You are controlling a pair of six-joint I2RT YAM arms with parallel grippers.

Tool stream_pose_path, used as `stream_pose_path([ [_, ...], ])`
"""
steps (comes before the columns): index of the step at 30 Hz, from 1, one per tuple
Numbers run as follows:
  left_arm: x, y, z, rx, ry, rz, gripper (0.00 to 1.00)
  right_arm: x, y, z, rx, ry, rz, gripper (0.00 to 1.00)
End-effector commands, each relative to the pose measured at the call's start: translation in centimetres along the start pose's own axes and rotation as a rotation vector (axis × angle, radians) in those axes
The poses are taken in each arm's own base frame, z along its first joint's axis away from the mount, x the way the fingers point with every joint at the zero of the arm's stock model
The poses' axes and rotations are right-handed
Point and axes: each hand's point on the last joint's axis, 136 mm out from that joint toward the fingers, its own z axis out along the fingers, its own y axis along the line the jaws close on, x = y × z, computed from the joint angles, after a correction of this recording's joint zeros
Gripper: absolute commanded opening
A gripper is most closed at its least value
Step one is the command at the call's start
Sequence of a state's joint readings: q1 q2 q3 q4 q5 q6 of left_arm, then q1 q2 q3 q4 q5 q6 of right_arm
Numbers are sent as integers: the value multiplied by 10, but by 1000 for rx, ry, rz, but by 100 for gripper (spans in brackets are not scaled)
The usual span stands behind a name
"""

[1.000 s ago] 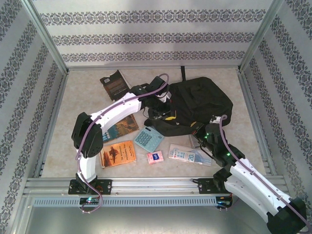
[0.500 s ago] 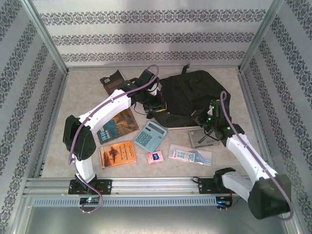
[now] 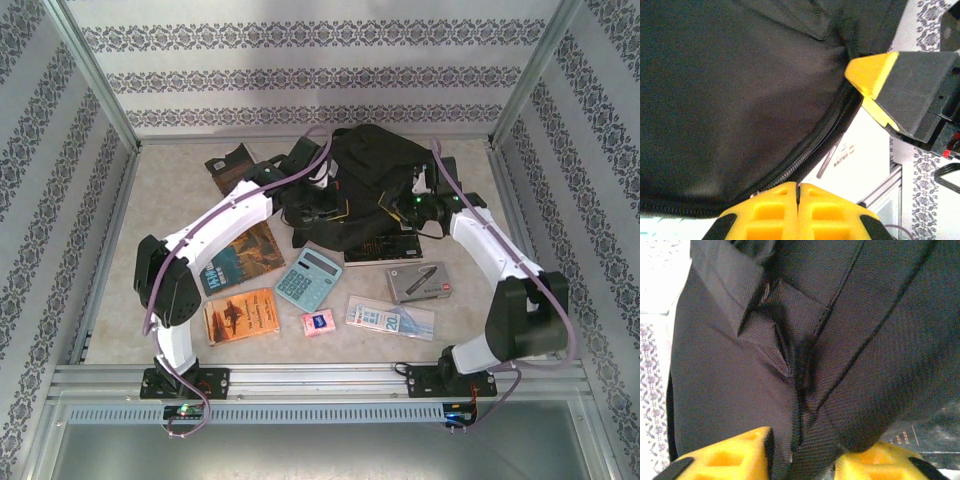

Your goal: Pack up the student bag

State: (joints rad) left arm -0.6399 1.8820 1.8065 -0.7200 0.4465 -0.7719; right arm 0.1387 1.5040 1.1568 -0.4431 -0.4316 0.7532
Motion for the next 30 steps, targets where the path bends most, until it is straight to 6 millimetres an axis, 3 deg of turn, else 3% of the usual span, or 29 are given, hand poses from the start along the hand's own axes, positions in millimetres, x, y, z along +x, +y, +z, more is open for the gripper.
stream_pose_path([
  [1,-26,-35,10,98,-63,20,0,-13,-14,-23,157,-45,21,40],
  [4,-35,-50,16,118,-73,57,0,-12,-27,-52,254,-117,98,41],
  [8,-38,-52,21,119,-79,68,0,8,-22,-67,160,-104,283,44],
  [13,-30,-48,34,122,-60,58,0,40,-17,-43,88,9,546,54],
  [16,-27,-51,38,136,-58,49,0,43,-9,-31,77,15,584,60],
  [22,-27,-54,35,139,-65,51,0,36,16,-10,-9,22,604,55],
  [30,-27,-54,33,147,-76,39,0,43,11,5,-1,36,624,41],
])
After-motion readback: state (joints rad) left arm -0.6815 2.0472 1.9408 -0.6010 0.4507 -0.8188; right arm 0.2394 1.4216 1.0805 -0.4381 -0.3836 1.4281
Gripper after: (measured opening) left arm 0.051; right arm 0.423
